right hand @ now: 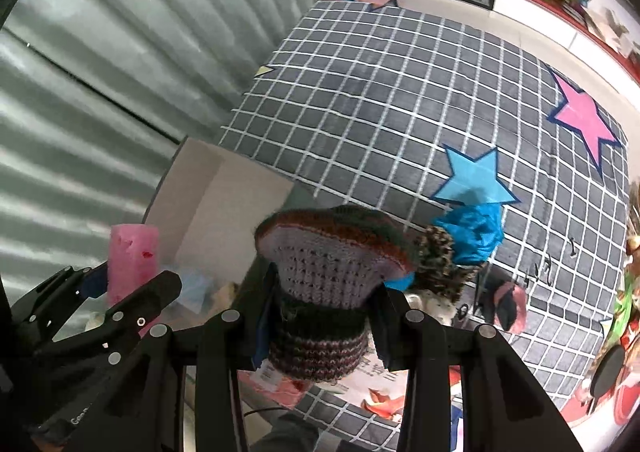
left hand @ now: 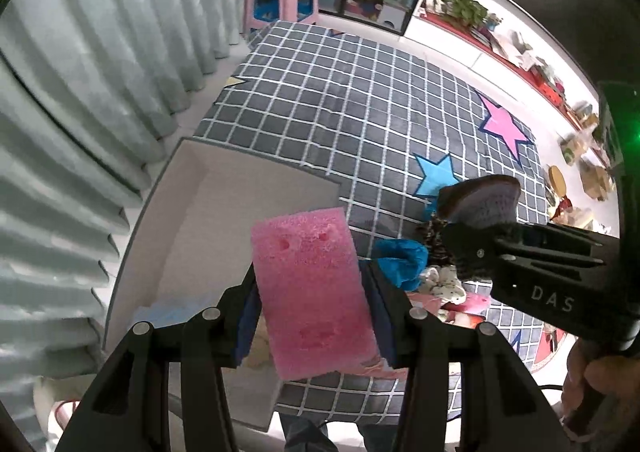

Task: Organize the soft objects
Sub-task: 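Carry the pink sponge and knit hat with both tools over the white box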

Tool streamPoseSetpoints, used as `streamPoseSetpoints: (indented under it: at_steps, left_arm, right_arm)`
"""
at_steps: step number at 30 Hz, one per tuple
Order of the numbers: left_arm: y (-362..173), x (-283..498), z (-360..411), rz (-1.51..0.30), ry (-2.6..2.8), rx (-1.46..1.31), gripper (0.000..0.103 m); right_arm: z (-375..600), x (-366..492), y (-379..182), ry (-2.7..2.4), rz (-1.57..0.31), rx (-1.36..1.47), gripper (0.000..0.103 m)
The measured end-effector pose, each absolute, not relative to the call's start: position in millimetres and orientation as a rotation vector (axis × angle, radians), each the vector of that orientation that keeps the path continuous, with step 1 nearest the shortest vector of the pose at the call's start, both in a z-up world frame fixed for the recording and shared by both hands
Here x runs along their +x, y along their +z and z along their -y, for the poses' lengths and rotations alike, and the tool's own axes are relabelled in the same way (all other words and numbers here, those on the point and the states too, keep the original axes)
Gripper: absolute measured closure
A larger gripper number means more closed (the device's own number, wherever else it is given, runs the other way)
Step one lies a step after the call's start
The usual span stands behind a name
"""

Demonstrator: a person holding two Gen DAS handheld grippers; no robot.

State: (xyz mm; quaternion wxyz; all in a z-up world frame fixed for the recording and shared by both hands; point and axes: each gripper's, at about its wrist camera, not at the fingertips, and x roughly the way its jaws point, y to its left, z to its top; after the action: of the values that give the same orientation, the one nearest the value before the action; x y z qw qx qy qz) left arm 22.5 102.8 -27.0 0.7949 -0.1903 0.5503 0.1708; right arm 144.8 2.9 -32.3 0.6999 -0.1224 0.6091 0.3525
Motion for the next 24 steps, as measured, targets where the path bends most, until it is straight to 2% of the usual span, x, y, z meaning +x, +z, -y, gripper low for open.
streamPoseSetpoints:
  at_steps: [24]
  left_arm:
    - [-47, -36, -164, -1.184, 0.492, -0.513, 0.051]
  right_arm:
    - [-94, 84, -34, 0.923, -1.361, -0.415, 0.061]
